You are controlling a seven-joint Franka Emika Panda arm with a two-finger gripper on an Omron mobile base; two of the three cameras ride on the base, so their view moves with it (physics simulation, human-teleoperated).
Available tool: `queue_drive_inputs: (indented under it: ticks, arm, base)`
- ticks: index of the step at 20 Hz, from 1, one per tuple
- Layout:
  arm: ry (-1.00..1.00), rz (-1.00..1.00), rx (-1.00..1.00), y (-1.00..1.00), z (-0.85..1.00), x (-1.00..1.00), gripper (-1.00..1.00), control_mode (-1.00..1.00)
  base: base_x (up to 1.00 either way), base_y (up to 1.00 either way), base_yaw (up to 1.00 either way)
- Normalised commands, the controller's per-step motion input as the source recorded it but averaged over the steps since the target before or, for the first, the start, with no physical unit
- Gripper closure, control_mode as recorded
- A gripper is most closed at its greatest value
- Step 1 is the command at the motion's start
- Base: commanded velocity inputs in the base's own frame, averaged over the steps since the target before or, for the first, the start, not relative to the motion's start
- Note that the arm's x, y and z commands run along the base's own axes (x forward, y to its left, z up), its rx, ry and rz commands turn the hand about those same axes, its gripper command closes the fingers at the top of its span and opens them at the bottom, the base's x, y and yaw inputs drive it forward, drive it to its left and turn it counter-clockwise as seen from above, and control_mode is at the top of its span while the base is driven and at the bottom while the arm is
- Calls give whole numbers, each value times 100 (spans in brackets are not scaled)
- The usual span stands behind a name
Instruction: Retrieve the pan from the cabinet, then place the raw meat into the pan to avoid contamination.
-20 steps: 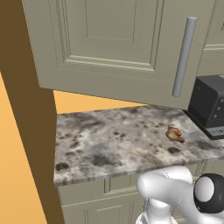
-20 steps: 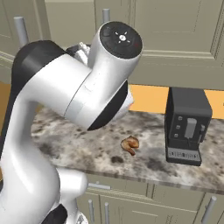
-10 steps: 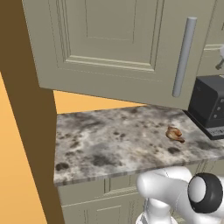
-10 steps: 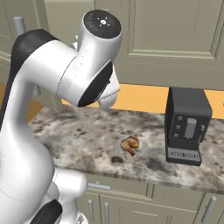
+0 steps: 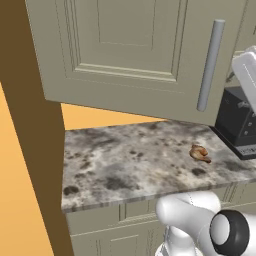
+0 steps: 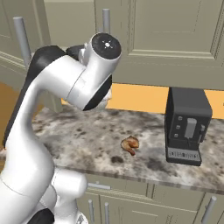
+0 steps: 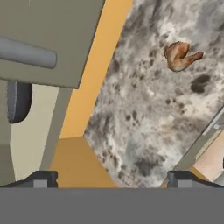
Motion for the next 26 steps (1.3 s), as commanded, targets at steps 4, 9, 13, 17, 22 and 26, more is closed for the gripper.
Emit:
queue_drive_inputs:
  ticks: [4, 9, 13, 17, 22, 26]
  arm:
    - [4, 2, 33, -34, 11, 37, -100, -100]
    - [0, 1, 20, 20, 13, -11, -100, -100]
    - [5, 5, 17, 43, 10, -18, -100, -100]
    - [3, 13, 9, 17, 1, -8, -100, -100]
    - [0, 7, 0, 2, 0, 6, -100, -100]
    - [6, 14, 0, 33, 0, 2, -100, -100]
  base:
    - [0, 0, 0]
    - [0, 0, 0]
    - [0, 0, 0]
    - [0, 0, 0]
    - [0, 0, 0]
    - [0, 0, 0]
